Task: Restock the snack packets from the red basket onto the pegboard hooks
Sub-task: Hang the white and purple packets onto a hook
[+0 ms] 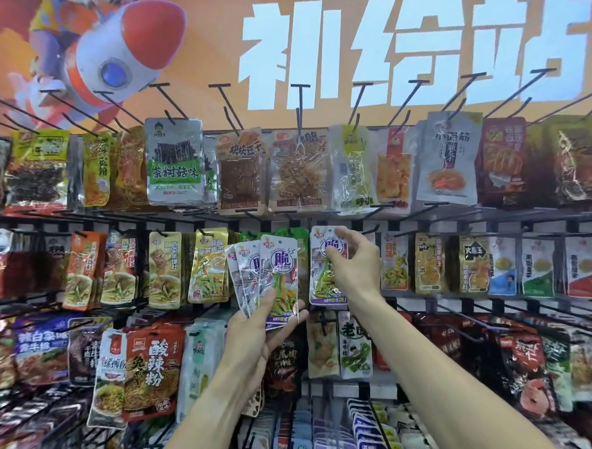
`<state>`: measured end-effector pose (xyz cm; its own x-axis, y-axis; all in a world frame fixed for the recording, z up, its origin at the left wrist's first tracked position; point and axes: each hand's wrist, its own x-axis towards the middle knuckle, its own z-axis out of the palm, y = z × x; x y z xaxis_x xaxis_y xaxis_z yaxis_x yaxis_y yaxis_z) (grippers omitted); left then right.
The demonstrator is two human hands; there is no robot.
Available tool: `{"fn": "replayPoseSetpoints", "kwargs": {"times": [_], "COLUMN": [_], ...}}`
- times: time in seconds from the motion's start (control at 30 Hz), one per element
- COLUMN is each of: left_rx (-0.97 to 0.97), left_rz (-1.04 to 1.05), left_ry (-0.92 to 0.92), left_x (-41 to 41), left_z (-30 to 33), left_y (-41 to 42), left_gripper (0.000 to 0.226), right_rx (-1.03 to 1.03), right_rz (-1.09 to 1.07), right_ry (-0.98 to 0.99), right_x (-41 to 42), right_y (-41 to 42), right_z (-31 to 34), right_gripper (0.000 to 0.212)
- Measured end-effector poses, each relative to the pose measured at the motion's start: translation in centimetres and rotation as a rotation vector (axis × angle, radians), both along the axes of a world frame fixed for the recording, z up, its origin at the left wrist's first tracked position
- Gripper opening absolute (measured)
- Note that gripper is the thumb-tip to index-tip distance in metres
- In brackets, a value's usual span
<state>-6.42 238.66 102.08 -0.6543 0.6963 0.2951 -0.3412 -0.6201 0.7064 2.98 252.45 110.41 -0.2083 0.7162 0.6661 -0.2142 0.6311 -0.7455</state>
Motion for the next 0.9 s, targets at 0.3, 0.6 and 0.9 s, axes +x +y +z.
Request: {"fn": "replayPoseSetpoints", "kwargs": {"times": [0.3, 0.6, 0.9], "left_rx": [0.004, -0.051, -0.091], "left_rz": [-0.016, -0.062, -0.038], "left_ry": [0.087, 0.122, 0.112], "left_x": [0.5, 1.6, 2.7], "left_z": [0.5, 1.0, 0.9], "left_y": [-0.7, -0.7, 0.4], "left_gripper": [0.048, 0.044, 0.039], "right_rx": [0.028, -0.006, -0.060], "right_rz": [-0.135, -0.211, 0.100], "right_ry": [-0.100, -0.216, 0.009], "right_x": [-0.5, -1.5, 0.3], "right_y": [-0.2, 0.5, -2.8], "right_z": [0.5, 0.6, -4.1], "right_gripper": [0.044, 0.038, 0.045]}}
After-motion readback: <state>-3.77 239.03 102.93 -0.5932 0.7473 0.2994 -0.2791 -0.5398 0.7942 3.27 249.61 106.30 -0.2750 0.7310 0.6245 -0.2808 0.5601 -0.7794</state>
